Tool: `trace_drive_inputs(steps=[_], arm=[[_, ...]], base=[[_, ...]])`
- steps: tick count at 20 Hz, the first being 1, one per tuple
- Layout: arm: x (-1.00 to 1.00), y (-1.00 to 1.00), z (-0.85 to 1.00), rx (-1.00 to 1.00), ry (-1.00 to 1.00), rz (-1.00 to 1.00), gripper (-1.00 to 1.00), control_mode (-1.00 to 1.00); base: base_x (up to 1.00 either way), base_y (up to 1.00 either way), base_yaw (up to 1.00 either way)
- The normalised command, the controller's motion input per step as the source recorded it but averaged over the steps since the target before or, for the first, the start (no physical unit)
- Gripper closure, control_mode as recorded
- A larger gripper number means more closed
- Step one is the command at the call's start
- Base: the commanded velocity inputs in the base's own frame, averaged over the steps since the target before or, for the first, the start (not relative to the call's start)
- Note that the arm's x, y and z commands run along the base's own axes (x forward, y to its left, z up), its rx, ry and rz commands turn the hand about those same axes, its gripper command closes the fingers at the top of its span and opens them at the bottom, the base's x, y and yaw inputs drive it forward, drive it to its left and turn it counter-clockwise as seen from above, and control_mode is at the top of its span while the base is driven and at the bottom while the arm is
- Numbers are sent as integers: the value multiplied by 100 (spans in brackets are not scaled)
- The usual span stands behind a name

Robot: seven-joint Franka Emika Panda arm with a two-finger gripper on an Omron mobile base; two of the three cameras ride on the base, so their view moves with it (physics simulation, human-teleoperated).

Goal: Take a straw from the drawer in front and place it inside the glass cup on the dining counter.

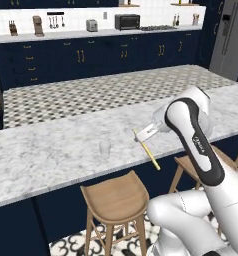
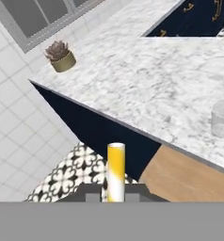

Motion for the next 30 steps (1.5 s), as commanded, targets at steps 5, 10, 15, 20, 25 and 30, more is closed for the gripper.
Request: trace_drive_inputs(steps=[5,10,15,20,25,30], arm=[[24,-10,27,1,-7,12,100,-100],[31,-13,24,8,-12,24,100,-100],[40,-10,11,19,-11,30,100,-100],[33,15,0,19,-7,32,100,-100],[52,36,0,15,0,20,100,-100],[69,50,0,12,6,11,100,-100]], base=[[0,0,0],[0,0,0],[0,0,0],[0,0,0],[0,0,0],[0,0,0]])
